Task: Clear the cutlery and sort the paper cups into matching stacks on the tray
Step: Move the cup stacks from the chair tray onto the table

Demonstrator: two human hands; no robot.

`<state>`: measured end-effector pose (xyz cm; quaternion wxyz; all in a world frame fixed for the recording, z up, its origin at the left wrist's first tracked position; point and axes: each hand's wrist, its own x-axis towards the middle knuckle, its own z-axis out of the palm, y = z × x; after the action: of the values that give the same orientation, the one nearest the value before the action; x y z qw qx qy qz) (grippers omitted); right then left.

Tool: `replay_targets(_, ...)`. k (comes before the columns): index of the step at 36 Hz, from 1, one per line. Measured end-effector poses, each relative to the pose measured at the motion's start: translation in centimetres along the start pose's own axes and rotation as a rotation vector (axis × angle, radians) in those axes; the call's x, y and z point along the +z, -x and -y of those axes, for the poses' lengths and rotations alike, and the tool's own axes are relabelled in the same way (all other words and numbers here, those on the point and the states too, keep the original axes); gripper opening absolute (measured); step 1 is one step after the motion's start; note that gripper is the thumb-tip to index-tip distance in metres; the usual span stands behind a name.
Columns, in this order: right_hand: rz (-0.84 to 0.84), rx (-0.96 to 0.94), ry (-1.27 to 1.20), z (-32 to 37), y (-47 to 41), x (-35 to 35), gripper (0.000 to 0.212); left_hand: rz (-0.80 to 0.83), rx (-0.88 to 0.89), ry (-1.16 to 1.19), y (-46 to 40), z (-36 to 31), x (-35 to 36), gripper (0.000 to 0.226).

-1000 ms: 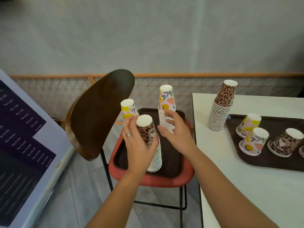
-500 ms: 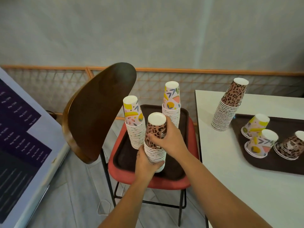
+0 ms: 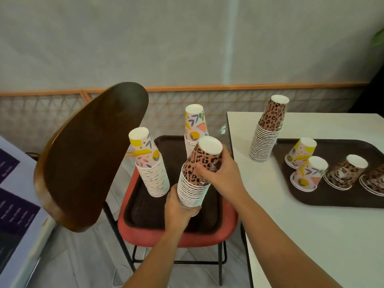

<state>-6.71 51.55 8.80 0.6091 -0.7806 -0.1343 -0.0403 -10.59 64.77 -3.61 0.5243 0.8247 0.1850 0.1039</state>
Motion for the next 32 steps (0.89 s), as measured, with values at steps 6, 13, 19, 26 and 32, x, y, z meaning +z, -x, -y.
replay_targets(6,-0.038,-0.059,-0.004,0.9,-2.4,-4.7,0.063,0.034,0.039,0.065,-2.0,-3.9,3.9,0.083)
replay_targets(13,-0.094,-0.064,0.061,-0.7,-5.8,-11.5,0.063,0.164,0.075,0.13,-3.8,-8.2,11.2,0.081)
replay_targets(19,-0.127,-0.002,0.089,-4.0,-7.8,-16.0,0.066,0.253,0.031,0.146,-5.5,-9.7,17.4,0.078)
replay_targets(26,-0.112,0.044,0.119,-7.1,-9.6,-19.4,0.062,0.315,-0.016,0.178,-6.6,-10.0,23.1,0.068)
replay_targets(32,-0.095,0.047,0.123,-8.8,-10.3,-20.5,0.068,0.305,-0.041,0.204,-7.2,-9.4,25.6,0.072)
